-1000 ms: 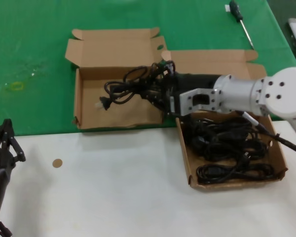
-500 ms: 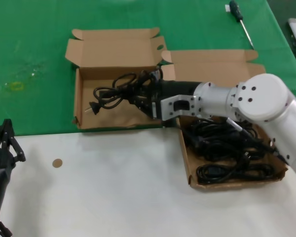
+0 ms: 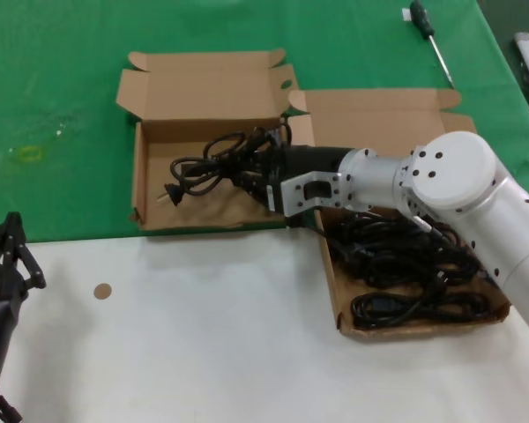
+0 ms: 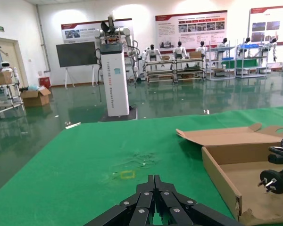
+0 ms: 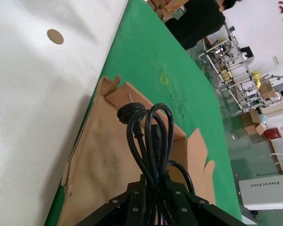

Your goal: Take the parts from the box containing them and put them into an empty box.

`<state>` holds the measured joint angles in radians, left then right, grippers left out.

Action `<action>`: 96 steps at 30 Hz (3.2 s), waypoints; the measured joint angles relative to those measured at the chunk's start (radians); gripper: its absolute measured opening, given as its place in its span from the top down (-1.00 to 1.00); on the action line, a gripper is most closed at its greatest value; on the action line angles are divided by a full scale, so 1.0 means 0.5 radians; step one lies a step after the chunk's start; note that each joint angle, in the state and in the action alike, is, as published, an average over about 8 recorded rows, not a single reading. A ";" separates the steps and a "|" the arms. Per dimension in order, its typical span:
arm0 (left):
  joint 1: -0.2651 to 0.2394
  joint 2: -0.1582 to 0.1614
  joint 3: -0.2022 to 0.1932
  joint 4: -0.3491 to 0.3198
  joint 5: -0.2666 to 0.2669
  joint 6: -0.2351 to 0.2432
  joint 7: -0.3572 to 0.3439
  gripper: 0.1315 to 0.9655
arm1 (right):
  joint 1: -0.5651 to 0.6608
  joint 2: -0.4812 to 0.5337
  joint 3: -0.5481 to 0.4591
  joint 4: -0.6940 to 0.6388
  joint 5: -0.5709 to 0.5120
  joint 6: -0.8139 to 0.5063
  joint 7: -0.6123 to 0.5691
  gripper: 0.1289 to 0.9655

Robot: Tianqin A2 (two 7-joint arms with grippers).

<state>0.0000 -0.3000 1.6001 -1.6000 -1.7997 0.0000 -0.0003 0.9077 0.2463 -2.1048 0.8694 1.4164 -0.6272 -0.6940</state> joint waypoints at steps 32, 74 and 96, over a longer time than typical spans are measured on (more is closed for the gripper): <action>0.000 0.000 0.000 0.000 0.000 0.000 0.000 0.95 | 0.016 -0.025 0.024 -0.074 0.055 -0.004 -0.134 0.42; 0.000 0.000 0.000 0.000 0.000 0.000 0.000 0.76 | -0.366 0.173 0.189 0.541 0.145 0.136 0.280 -1.00; 0.000 0.000 0.000 0.000 0.000 0.000 0.000 -0.14 | -0.853 0.151 0.464 0.850 0.354 0.512 0.652 -1.00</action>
<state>0.0000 -0.3000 1.6000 -1.6000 -1.7999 0.0000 -0.0003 0.4813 0.3219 -1.8726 1.2944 1.5935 -0.3714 -0.3681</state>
